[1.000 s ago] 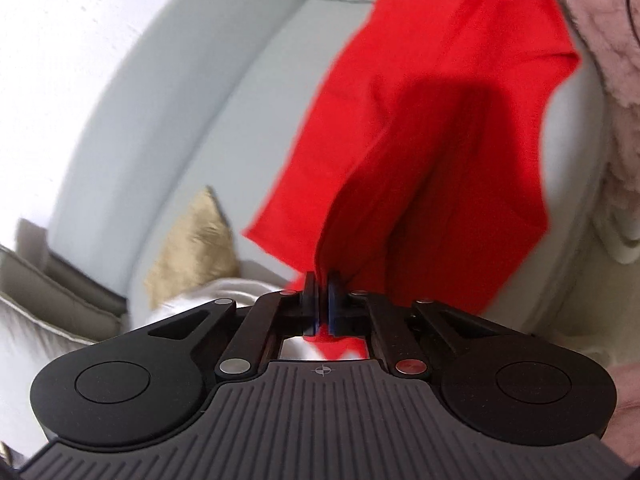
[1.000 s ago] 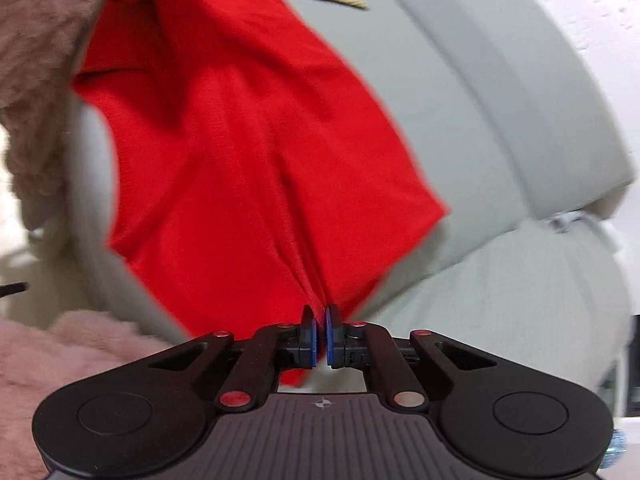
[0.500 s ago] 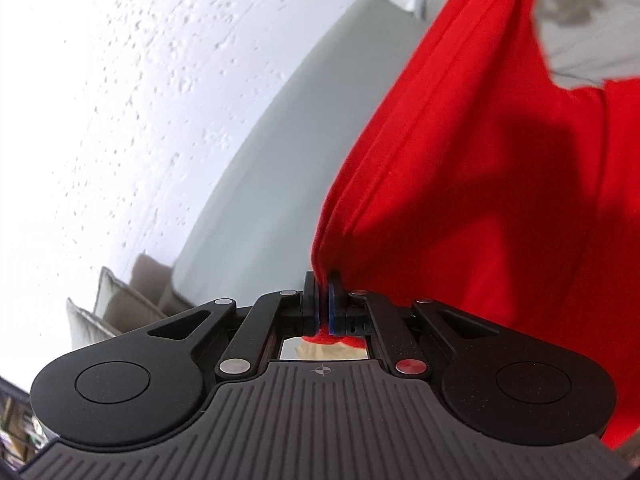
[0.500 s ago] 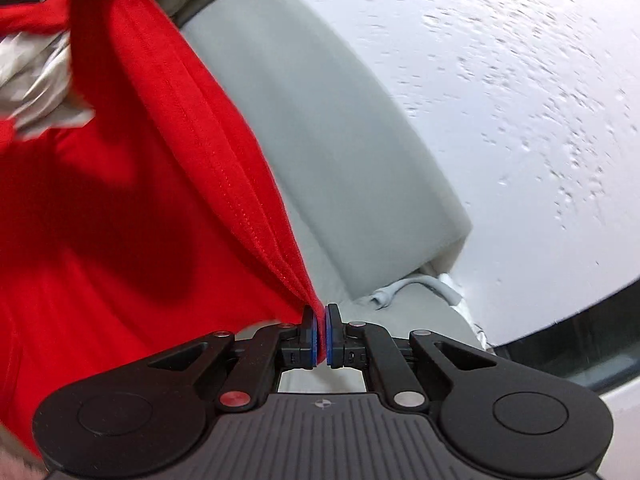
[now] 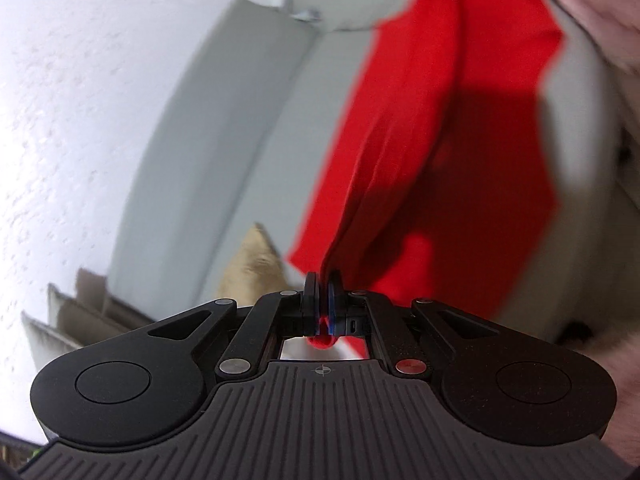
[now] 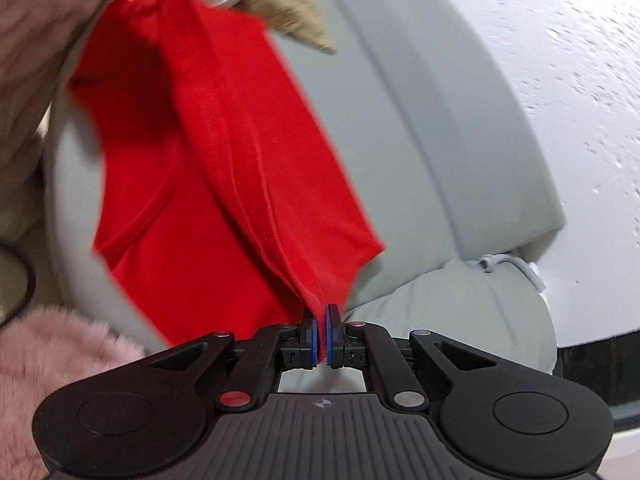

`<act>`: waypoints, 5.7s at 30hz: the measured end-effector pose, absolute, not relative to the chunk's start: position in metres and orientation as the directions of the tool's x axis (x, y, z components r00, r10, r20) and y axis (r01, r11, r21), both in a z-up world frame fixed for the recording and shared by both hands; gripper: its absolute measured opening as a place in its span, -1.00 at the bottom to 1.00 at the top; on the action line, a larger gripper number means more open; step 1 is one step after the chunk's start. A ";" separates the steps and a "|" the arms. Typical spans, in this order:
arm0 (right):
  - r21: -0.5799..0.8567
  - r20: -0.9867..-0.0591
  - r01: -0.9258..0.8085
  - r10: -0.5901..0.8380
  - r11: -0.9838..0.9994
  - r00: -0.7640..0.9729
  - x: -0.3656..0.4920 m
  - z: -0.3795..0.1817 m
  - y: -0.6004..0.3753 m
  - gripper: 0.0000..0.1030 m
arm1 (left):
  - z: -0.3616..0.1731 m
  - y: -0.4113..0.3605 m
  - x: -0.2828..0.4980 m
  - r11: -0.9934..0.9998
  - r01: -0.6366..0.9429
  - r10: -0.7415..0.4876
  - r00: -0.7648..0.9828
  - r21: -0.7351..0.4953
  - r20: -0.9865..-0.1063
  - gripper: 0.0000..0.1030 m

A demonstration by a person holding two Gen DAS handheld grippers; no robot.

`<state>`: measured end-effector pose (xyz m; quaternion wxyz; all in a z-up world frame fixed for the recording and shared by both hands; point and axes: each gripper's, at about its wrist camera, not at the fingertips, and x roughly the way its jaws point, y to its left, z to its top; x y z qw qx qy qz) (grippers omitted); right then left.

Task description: Fold clothes

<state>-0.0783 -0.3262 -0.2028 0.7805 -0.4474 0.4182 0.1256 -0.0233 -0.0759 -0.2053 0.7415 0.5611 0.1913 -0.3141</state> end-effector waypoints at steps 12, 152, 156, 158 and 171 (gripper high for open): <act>-0.442 -0.880 -0.688 -0.130 0.576 0.458 -0.099 -0.197 -0.324 -0.20 | -0.201 -0.051 -0.040 0.130 0.737 -0.148 0.675 0.663 -0.723 -0.17; -0.307 -0.568 0.098 -0.265 0.947 0.779 -0.002 -0.148 -0.203 -0.77 | -0.149 -0.009 0.001 0.987 0.103 -0.161 0.626 -0.124 -0.763 -0.04; -0.363 -0.577 -0.135 -0.108 0.922 0.809 0.002 -0.165 -0.140 -0.78 | -0.154 0.020 0.006 0.982 0.012 -0.152 0.630 -0.187 -0.762 -0.04; -0.366 -0.622 -0.251 -0.035 0.896 0.782 0.002 -0.183 -0.119 -0.78 | -0.164 0.040 0.009 0.963 -0.049 -0.185 0.603 -0.267 -0.776 -0.06; -0.134 -0.727 -0.195 0.038 0.972 0.685 0.027 -0.181 -0.124 -0.77 | -0.174 0.061 0.013 0.921 -0.082 -0.259 0.597 -0.380 -0.759 -0.05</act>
